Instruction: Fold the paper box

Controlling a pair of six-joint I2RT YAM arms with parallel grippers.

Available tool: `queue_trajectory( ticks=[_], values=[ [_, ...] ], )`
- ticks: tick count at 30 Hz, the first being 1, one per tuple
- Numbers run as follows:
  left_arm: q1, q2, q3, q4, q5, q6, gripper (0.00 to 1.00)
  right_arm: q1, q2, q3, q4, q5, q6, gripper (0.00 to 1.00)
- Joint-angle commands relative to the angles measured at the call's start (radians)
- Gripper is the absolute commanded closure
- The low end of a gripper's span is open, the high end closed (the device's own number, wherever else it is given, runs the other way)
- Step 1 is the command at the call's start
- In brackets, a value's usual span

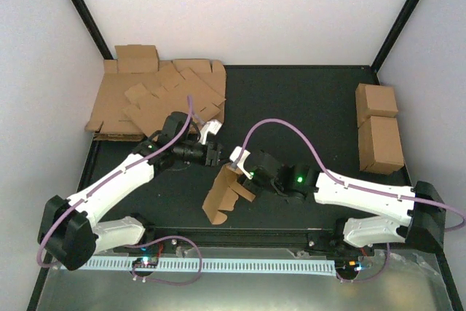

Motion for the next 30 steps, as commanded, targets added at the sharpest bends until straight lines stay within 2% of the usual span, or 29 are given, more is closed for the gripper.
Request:
queue_trajectory(
  ticks=[1,14,17,20,26,30],
  values=[
    [-0.019,-0.01,-0.022,0.092,0.081,-0.064,0.53,0.003,0.006,-0.021,0.045,0.006,0.012,0.48],
    [-0.041,0.017,-0.066,0.203,0.153,-0.16,0.55,0.003,0.048,-0.024,0.034,0.015,0.021,0.45],
    [-0.04,0.004,-0.058,0.183,0.137,-0.149,0.54,0.003,0.045,-0.025,0.033,0.032,0.026,0.45],
    [-0.037,-0.018,-0.035,0.14,0.115,-0.128,0.48,0.003,0.034,-0.029,0.034,0.053,0.035,0.45],
    [-0.023,-0.107,0.032,0.011,0.016,-0.058,0.24,0.003,0.009,-0.049,0.032,0.109,0.065,0.49],
    [-0.022,-0.182,0.091,-0.083,-0.06,-0.005,0.19,0.002,-0.016,-0.068,0.037,0.145,0.093,0.5]
  ],
)
